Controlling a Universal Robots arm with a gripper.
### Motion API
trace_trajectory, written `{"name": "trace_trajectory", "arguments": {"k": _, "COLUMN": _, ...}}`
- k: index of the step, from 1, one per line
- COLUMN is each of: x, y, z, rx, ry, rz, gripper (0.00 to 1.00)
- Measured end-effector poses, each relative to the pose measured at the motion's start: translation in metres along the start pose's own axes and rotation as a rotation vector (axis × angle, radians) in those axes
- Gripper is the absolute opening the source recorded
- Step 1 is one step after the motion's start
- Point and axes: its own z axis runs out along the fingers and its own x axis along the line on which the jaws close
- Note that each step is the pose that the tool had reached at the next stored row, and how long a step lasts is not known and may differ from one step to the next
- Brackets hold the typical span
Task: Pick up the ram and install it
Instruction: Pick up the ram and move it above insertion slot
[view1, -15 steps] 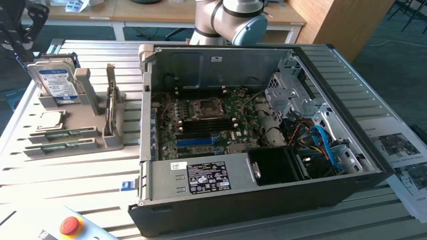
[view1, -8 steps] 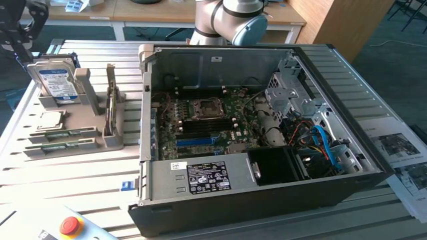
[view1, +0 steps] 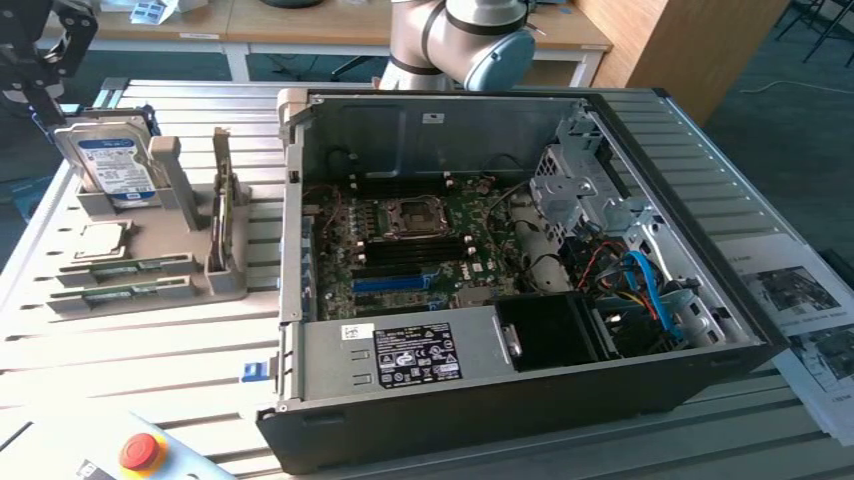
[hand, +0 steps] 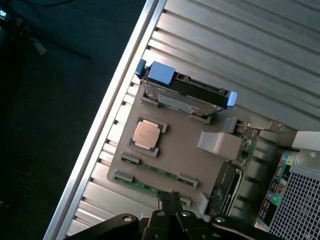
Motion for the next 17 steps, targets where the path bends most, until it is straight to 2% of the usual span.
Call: {"name": "trace_trajectory", "arguments": {"k": 17, "x": 0.0000, "y": 0.0000, "z": -0.0001, "rx": 0.0047, "ry": 0.0126, "rz": -0.300, "gripper": 0.10}}
